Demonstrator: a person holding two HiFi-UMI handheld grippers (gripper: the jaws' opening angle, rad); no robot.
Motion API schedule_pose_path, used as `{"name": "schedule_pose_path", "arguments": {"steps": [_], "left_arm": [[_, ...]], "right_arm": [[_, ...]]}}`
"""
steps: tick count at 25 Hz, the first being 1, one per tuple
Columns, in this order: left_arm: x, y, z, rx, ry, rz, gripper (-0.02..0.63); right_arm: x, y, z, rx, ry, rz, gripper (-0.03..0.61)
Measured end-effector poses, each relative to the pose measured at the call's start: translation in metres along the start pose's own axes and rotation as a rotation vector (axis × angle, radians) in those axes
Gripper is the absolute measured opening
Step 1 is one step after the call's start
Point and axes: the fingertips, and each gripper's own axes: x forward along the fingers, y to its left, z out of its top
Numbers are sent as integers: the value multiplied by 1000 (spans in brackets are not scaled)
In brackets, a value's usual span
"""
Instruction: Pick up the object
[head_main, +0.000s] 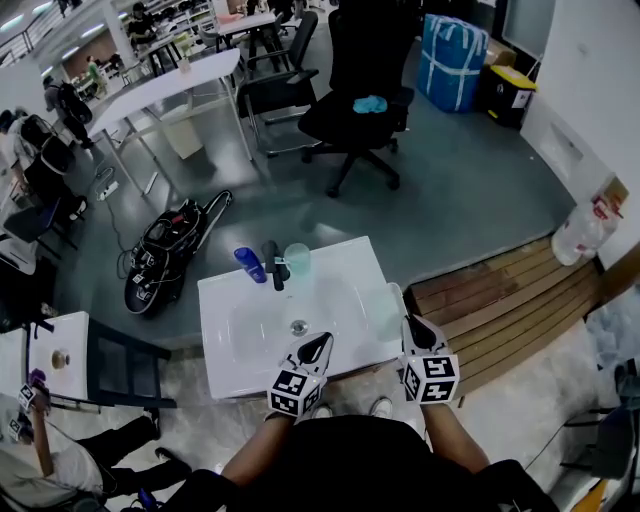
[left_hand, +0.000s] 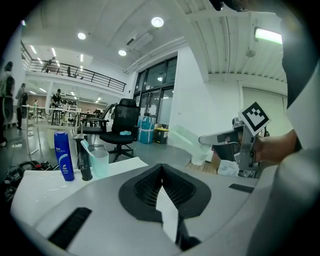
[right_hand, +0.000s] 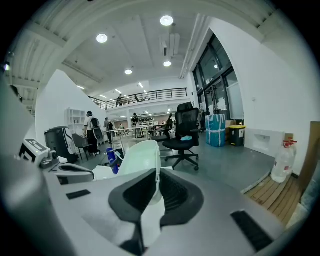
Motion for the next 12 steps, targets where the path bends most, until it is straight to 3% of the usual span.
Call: {"name": "schedule_pose_path", "arguments": {"steps": [12], "left_arm": [[-1, -4, -2, 2, 19, 1, 14]], "right_arm": [[-3, -3, -5, 2, 9, -12, 34]]}}
